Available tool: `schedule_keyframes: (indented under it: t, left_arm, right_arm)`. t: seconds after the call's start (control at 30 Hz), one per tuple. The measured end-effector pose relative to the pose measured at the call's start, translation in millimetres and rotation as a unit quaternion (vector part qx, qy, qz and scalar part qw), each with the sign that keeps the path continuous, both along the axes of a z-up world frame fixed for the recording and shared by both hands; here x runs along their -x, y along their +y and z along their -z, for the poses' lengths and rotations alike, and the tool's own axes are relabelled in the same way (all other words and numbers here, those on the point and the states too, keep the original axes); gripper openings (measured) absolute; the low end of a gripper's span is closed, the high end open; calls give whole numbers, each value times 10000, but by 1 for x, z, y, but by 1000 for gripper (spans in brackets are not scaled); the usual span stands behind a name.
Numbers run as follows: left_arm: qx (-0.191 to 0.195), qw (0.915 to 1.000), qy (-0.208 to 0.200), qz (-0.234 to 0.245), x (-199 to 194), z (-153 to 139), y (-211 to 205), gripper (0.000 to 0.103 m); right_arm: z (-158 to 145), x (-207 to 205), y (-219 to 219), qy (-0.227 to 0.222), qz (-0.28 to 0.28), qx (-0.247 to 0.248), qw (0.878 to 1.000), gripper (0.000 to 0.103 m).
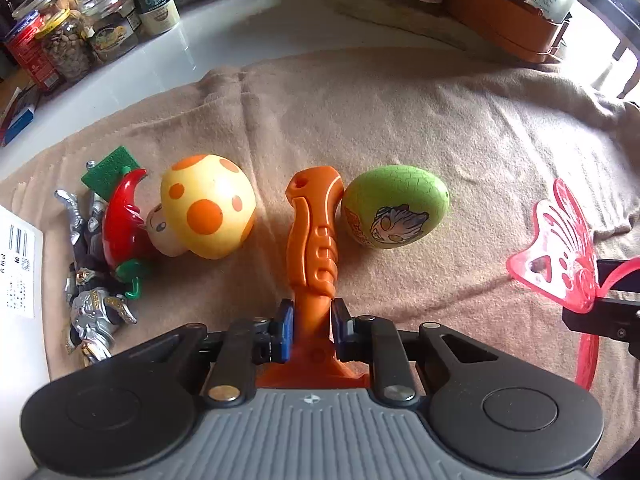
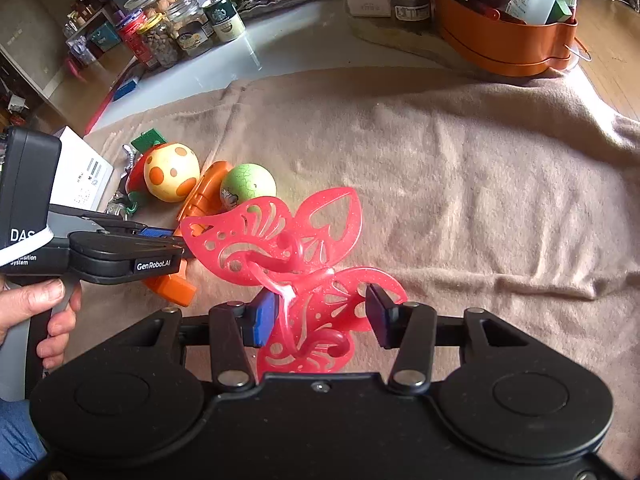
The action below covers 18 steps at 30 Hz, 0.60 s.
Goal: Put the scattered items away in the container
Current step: 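Close the left gripper on the orange toy axe while the right gripper holds the butterfly, then lift and carry the orange axe and red butterfly over the white box with both tools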
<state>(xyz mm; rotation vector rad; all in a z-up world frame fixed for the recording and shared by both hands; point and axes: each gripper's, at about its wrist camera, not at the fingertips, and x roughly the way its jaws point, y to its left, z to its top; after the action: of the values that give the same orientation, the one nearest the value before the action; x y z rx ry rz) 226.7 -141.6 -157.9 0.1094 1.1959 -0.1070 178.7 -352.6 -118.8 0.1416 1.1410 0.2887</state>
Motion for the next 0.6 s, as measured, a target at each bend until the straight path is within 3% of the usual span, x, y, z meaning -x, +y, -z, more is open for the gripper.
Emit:
schedule_keyframes:
  t: [0.6]
  left_arm:
    - [280,9977,-504,-357,51,-67,33,18]
  right_arm:
    - [-30,1,14,-403,10,15,9992,48]
